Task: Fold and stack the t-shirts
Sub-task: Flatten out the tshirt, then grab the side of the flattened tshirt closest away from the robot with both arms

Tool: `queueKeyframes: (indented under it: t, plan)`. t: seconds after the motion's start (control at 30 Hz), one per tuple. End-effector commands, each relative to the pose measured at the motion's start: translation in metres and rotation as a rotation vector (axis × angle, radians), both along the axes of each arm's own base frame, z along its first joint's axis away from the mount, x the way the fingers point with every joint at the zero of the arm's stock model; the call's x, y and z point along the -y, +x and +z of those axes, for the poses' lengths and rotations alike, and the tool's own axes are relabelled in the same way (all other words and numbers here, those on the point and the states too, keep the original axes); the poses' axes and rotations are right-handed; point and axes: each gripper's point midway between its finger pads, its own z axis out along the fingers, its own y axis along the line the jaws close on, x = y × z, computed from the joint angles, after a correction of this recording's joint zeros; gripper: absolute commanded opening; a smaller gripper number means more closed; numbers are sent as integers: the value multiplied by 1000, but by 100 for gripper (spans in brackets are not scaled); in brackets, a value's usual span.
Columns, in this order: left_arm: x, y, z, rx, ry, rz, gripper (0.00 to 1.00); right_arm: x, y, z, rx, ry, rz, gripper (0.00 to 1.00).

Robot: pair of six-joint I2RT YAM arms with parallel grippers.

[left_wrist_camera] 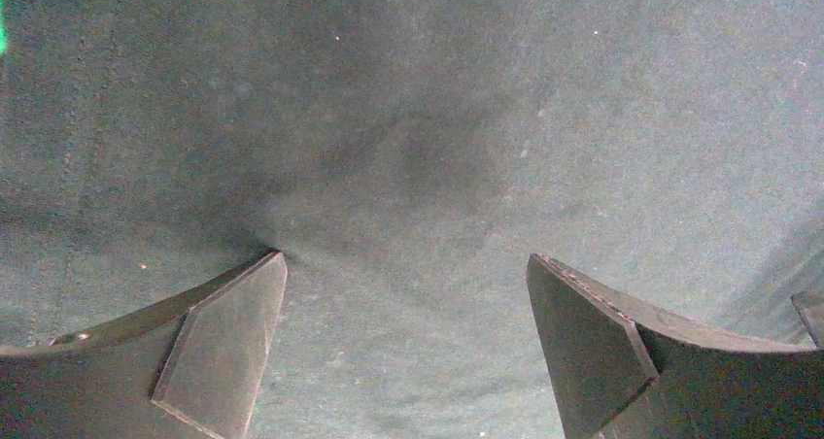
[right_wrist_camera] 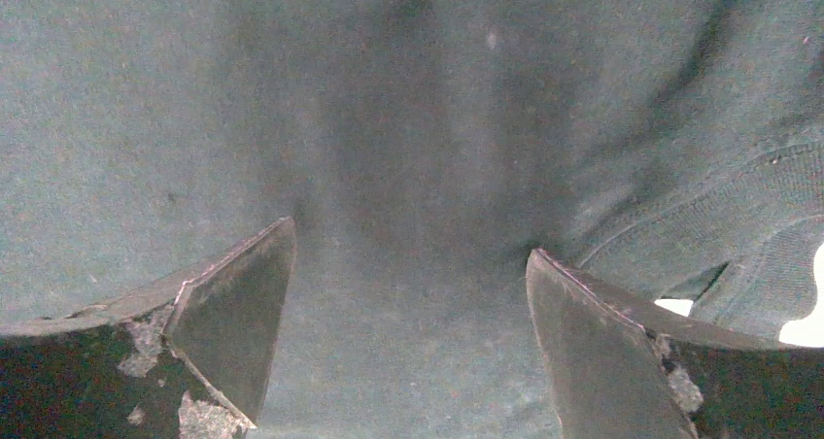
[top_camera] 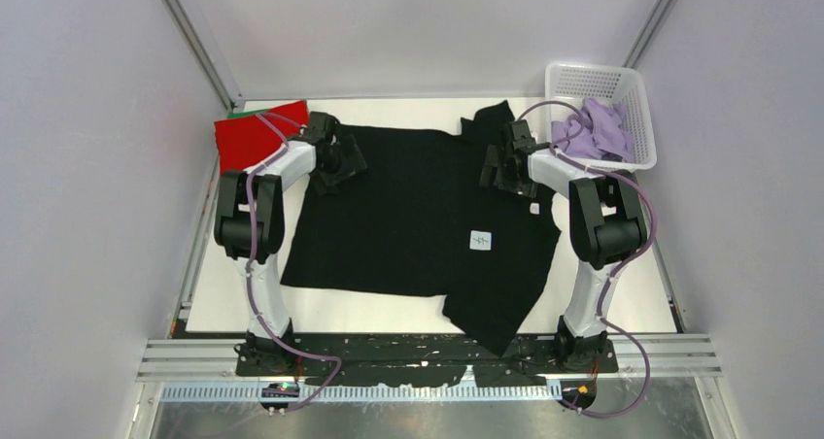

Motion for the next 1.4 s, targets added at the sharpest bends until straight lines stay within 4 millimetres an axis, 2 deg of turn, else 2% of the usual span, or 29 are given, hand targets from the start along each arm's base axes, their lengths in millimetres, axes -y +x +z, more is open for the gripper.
queueKeyframes:
  t: [0.0,0.17,0.3,0.37,0.4,0.43,0.47,0.5,0.53,0.57,0.6,0.67,0.73,0.83,0.9,1.03,1.17,1.37]
  plan:
    - [-2,9,-9,-40,-13,-8,100,6,28,4,24,-6,-7,95]
    - [-2,22,0,-14,-8,-18,99,8,54,6,45,-16,3,95]
    - [-4,25,24,30,9,-39,100,10,70,24,87,-36,16,95]
    - [-7,16,40,64,17,-40,100,9,71,45,135,-33,25,95]
    - [-10,10,57,106,22,-36,100,10,66,58,164,-30,25,95]
    - [-14,-1,63,120,30,-28,100,10,64,66,191,-26,24,96]
    - [-17,-13,69,136,36,-21,100,12,52,77,211,-22,21,95]
    - [-21,-28,68,135,43,-11,100,13,49,83,236,-15,12,95]
    - [-26,-46,67,133,50,5,100,17,34,88,246,-15,4,95]
    - [-31,-63,66,131,58,21,99,18,30,92,264,-9,-5,95]
    - [-37,-90,51,96,71,37,99,22,13,93,269,-8,-18,96]
    - [-45,-127,42,81,72,68,100,26,-6,94,283,0,-36,95]
    - [-61,-160,35,69,120,125,100,28,-21,94,296,13,-40,95]
    - [-84,-207,23,12,186,215,100,24,-30,100,334,50,-25,95]
    - [-96,-227,20,15,217,272,100,20,-34,100,335,76,-11,95]
    - [-111,-250,12,37,242,376,100,14,-36,100,334,105,11,96]
    - [-119,-249,10,89,238,441,99,12,-38,99,333,112,19,95]
    - [-123,-245,-5,32,240,485,90,15,-39,102,345,96,14,95]
